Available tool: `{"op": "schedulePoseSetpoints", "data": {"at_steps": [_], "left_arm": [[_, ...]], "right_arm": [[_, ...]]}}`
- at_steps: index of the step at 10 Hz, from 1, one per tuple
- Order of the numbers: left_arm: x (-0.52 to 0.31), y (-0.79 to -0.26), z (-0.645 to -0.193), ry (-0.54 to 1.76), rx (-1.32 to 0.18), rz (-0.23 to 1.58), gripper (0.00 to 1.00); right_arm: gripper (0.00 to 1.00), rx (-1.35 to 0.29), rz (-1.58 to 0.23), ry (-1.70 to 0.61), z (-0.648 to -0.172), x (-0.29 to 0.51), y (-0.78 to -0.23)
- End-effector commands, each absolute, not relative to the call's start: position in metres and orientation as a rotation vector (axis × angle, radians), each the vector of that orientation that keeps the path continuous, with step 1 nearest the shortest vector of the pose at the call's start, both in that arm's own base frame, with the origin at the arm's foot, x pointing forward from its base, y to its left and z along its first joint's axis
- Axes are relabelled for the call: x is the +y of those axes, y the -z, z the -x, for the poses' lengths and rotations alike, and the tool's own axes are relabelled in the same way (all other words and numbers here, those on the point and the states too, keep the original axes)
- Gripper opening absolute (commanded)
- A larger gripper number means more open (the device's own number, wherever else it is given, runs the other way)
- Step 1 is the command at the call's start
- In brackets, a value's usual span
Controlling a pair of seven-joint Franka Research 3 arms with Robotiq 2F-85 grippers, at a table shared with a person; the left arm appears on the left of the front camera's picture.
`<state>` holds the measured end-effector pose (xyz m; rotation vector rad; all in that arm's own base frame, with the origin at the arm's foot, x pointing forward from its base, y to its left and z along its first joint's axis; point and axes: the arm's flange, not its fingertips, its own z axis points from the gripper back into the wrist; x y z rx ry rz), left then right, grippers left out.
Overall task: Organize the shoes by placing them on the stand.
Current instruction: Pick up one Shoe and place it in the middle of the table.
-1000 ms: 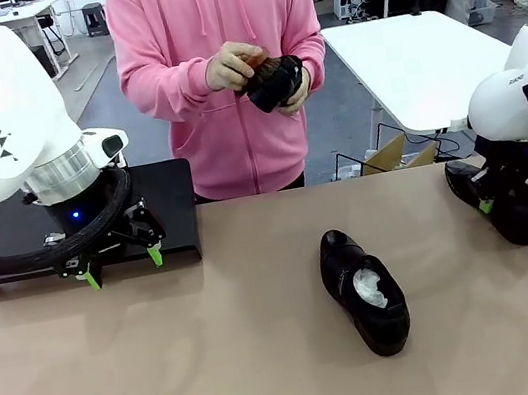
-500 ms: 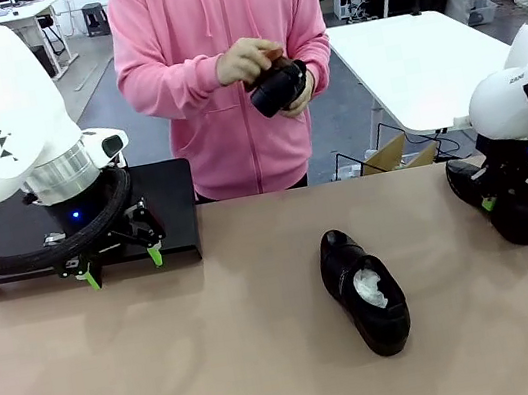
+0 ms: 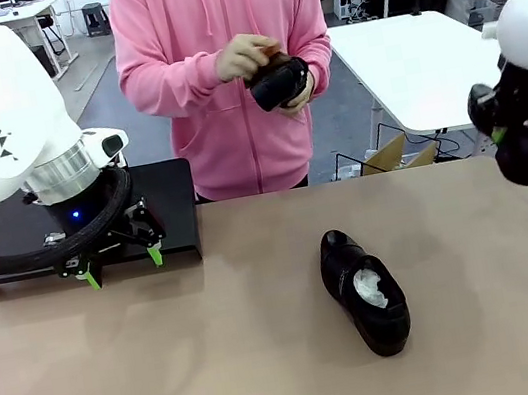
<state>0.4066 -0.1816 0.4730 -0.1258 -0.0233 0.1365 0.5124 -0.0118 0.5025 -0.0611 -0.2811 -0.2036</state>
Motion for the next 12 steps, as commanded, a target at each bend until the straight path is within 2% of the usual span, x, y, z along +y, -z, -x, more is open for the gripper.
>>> {"op": "schedulePoseSetpoints", "data": {"at_steps": [1,3,4,8,9,10,12], "left_arm": [[-0.181,-0.475,-0.407,-0.15,-0.023,0.129,0.99],[-0.181,-0.475,-0.407,-0.15,-0.023,0.129,0.99],[-0.181,-0.475,-0.407,-0.15,-0.023,0.129,0.99],[-0.181,-0.475,-0.407,-0.15,-0.023,0.129,0.99],[-0.181,-0.475,-0.407,-0.15,-0.023,0.129,0.99],[-0.181,-0.475,-0.407,-0.15,-0.023,0.129,0.99],[-0.181,-0.475,-0.407,-0.15,-0.023,0.129,0.99]], "right_arm": [[0.0,-0.329,0.166,0.229,-0.473,0.028,-0.514],[0.0,-0.31,0.178,0.195,-0.452,0.036,-0.518],[0.0,-0.322,0.138,0.208,-0.472,0.029,-0.527],[0.0,-0.302,0.149,0.207,-0.462,0.033,-0.518],[0.0,-0.363,0.201,0.256,-0.464,0.052,-0.541],[0.0,-0.441,0.136,0.24,-0.457,0.086,-0.575],[0.0,-0.43,0.003,0.198,-0.428,0.156,-0.619]]}}
